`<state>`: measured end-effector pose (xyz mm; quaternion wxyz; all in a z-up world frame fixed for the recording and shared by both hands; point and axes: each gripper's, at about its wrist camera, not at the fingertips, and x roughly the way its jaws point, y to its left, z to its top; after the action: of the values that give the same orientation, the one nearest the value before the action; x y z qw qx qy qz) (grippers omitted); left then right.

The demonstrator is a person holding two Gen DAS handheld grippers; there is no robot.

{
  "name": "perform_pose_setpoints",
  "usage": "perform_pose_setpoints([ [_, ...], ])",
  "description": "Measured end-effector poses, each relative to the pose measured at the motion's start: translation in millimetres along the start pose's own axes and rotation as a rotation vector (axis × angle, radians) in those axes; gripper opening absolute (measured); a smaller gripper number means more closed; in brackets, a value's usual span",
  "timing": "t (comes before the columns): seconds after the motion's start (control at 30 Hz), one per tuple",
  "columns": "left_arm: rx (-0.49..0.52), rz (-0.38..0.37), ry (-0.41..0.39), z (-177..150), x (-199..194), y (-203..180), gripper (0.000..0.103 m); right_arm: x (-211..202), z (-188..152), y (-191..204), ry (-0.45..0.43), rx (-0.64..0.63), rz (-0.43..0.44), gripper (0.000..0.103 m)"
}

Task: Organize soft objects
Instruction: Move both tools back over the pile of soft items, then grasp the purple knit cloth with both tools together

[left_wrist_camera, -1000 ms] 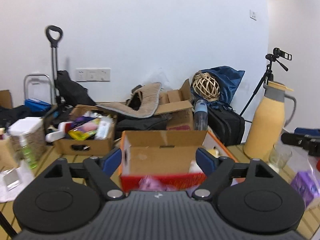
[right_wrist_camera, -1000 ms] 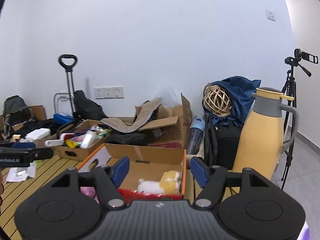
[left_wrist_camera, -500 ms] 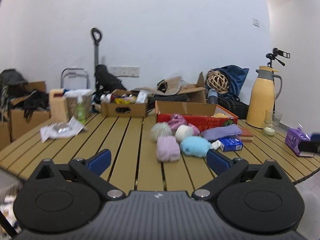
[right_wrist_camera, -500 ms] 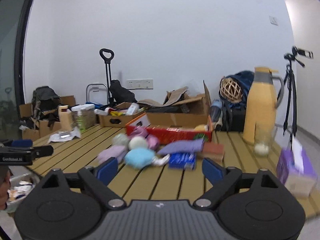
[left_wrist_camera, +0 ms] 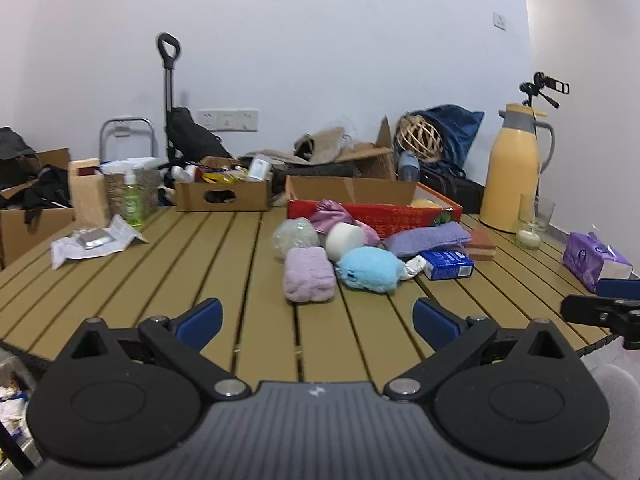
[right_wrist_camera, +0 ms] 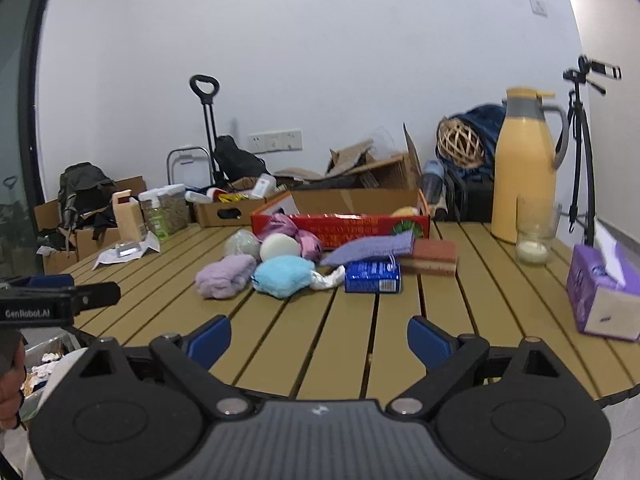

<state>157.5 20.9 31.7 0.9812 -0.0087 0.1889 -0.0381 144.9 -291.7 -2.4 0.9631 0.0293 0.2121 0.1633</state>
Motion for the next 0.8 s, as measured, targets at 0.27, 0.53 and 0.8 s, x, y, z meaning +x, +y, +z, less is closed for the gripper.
perform_pose_setpoints([
  [0.27, 0.013, -0.167, 0.021, 45, 105, -37, 0.103, 80, 24, -43, 0.024, 0.088, -0.027, 0.084],
  [0.53, -0.058, -0.255, 0.181, 90, 261, -67, 0.061, 195, 71, -99, 0.032, 0.207, -0.039, 0.065],
  [0.8, -0.09, -0.282, 0.308, 75, 329, -72, 0.072, 286, 77, -121, 0.119, 0.236, -0.074, 0.034],
])
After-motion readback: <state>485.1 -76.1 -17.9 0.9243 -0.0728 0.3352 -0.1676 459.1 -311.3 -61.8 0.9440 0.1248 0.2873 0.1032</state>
